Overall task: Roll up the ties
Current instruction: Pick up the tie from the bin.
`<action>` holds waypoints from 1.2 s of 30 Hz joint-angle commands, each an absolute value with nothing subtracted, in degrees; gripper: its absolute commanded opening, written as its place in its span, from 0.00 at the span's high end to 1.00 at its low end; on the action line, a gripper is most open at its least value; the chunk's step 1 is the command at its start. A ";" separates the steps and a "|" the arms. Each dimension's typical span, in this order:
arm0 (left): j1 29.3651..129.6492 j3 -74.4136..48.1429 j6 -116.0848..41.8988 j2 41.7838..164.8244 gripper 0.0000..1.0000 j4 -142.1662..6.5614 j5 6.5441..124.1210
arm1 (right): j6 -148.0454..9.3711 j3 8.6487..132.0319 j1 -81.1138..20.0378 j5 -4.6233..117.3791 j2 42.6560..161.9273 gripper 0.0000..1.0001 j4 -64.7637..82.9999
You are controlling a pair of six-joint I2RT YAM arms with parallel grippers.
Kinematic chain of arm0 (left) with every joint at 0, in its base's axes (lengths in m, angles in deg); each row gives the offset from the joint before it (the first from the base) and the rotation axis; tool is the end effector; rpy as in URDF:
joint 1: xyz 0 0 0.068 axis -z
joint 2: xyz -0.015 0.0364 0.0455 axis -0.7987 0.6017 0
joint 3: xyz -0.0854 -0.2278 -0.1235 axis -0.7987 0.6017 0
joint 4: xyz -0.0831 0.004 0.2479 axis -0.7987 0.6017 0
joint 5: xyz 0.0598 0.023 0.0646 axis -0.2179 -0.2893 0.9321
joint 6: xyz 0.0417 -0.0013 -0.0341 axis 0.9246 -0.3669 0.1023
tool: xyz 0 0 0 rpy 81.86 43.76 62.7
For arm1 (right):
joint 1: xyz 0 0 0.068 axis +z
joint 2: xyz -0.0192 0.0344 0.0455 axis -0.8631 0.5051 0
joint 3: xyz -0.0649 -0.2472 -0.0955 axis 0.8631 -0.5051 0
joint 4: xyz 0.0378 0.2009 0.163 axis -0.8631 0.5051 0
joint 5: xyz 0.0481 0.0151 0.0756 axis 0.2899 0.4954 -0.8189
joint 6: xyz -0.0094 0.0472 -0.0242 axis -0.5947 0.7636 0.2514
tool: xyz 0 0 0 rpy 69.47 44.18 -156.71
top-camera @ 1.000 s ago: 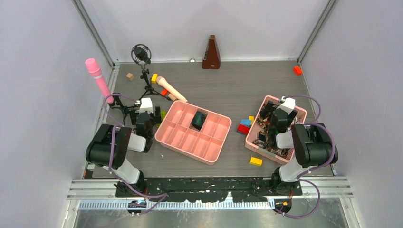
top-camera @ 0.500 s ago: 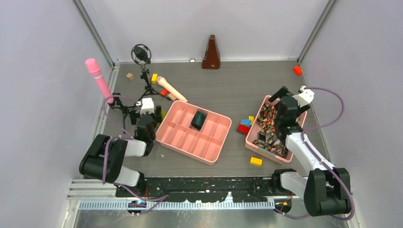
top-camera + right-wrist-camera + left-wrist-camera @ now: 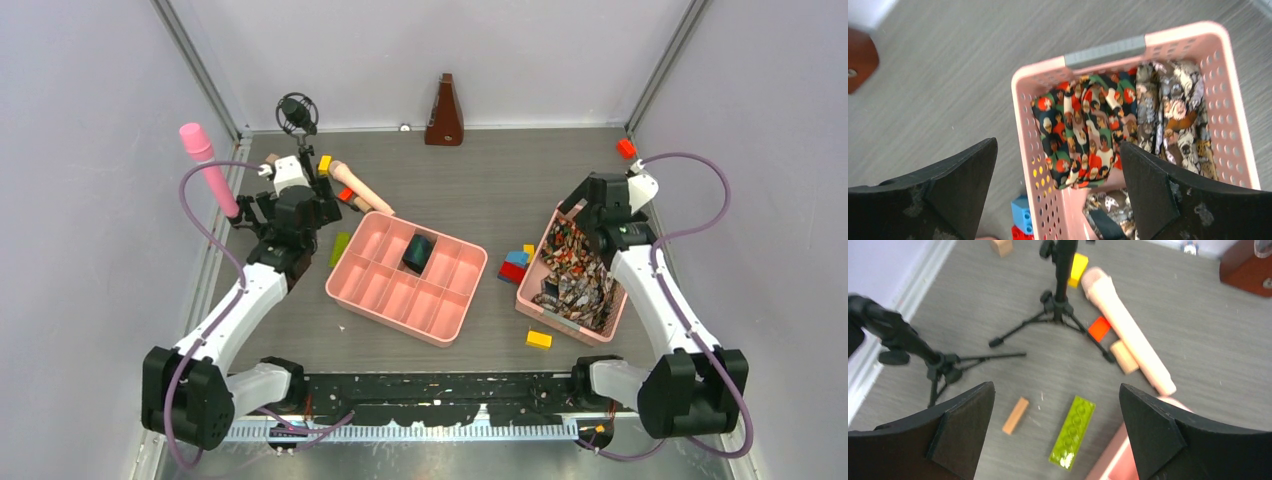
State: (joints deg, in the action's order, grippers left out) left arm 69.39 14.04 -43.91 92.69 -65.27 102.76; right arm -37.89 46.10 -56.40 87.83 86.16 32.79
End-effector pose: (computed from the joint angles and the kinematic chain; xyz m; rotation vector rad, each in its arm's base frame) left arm 0.2516 -0.0560 0.2895 -0.3677 1.8417 0.0736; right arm 0.2450 -0.0004 0.2883 0.8603 1.9887 -0.0505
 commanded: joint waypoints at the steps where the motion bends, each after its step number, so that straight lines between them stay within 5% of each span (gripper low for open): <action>1: 69.27 10.18 -49.98 90.67 0.00 -50.89 95.68 | -35.58 51.95 -56.32 83.04 89.99 0.00 43.73; 11: 69.27 9.24 -51.97 89.60 0.05 -50.13 82.92 | -35.02 52.78 -56.33 81.32 98.43 0.09 46.01; 32: 69.27 9.08 -51.44 92.86 0.17 -52.44 77.67 | -33.59 51.93 -56.35 83.47 108.92 0.44 43.05; 36: 69.27 9.24 -51.44 92.59 0.18 -52.87 76.96 | -35.34 51.79 -56.33 84.03 107.59 0.64 42.73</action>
